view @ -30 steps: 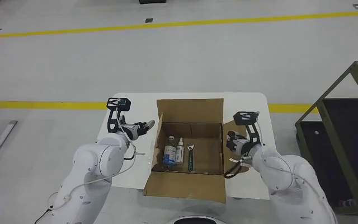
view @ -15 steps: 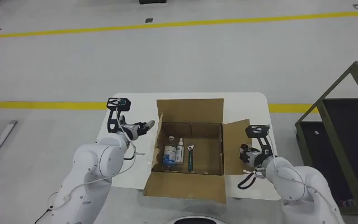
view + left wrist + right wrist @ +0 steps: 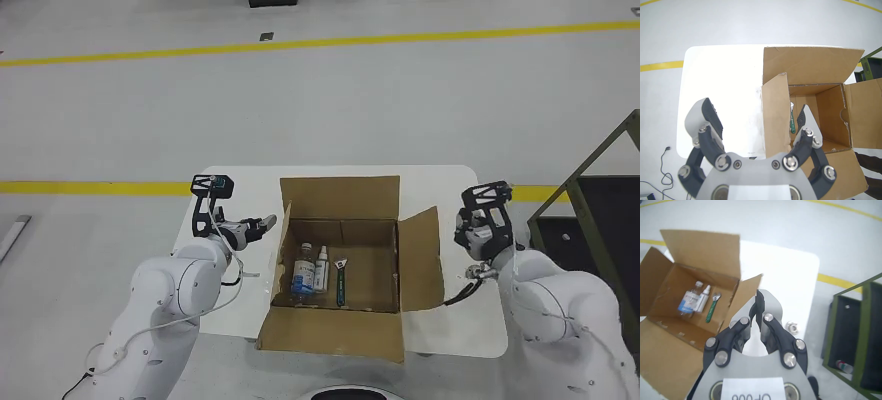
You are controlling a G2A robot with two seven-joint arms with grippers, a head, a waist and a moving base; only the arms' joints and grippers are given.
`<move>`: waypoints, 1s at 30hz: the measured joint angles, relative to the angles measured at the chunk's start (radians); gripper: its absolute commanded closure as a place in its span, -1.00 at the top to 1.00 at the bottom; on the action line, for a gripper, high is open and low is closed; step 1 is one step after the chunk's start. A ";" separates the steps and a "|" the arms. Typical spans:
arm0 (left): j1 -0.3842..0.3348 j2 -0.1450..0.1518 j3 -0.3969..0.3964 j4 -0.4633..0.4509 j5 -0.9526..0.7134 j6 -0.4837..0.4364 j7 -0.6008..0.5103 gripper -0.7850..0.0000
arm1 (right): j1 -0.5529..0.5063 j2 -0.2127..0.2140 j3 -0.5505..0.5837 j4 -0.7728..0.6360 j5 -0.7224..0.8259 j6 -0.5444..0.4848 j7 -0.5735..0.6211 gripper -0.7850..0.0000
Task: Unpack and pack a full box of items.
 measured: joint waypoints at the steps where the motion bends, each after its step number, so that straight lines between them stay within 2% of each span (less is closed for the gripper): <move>1: 0.000 0.000 0.000 0.000 0.000 0.000 0.000 1.00 | 0.017 0.004 0.022 0.012 -0.016 -0.022 0.006 -1.00; 7: 0.000 0.000 0.000 0.000 0.000 0.000 0.000 1.00 | 0.080 0.034 0.098 0.145 -0.154 -0.224 0.149 -1.00; 12: 0.000 0.000 0.000 0.000 0.000 0.000 0.000 1.00 | 0.090 0.049 0.070 0.258 -0.247 -0.366 0.319 -1.00; 18: 0.000 0.000 0.000 0.000 0.000 0.000 0.000 1.00 | 0.085 0.055 0.035 0.336 -0.206 -0.352 0.371 -1.00; 26: 0.000 0.000 0.000 0.000 0.000 0.000 0.000 1.00 | 0.084 0.054 0.035 0.335 -0.206 -0.354 0.369 -1.00; 30: 0.000 0.000 0.000 0.000 0.000 0.000 0.000 1.00 | 0.093 0.054 0.024 0.391 -0.164 -0.351 0.319 -1.00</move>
